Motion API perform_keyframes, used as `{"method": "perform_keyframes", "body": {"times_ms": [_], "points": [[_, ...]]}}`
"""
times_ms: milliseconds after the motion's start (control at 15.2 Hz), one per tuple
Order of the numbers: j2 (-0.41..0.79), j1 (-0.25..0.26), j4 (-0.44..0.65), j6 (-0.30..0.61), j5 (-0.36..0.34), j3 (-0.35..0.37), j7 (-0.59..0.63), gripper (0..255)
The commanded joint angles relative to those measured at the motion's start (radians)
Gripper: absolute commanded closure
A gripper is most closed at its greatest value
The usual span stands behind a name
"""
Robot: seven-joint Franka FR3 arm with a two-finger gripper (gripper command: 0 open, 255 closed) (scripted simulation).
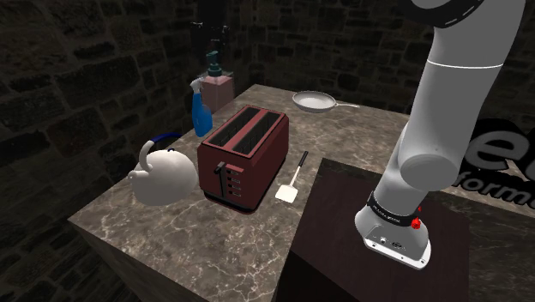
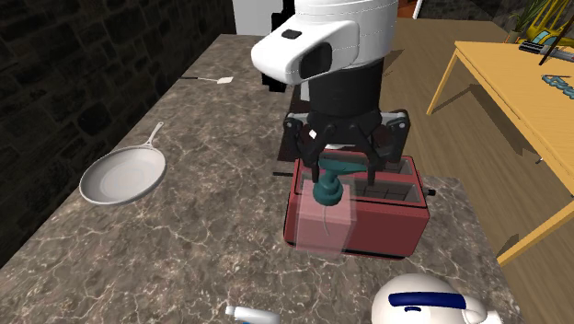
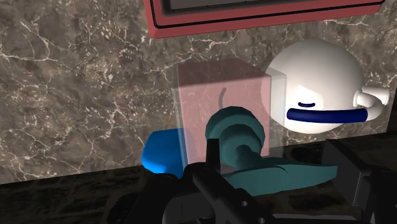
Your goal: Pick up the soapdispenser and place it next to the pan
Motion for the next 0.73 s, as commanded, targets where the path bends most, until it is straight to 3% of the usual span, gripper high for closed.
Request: {"method": "perform_keyframes", "body": {"times_ms": [0, 660], "points": [[0.003, -0.001, 0.032, -0.029, 0.0, -0.001, 0.002, 255], [0.054, -0.003, 0.239, -0.183, -0.002, -0.001, 0.022, 255]]}}
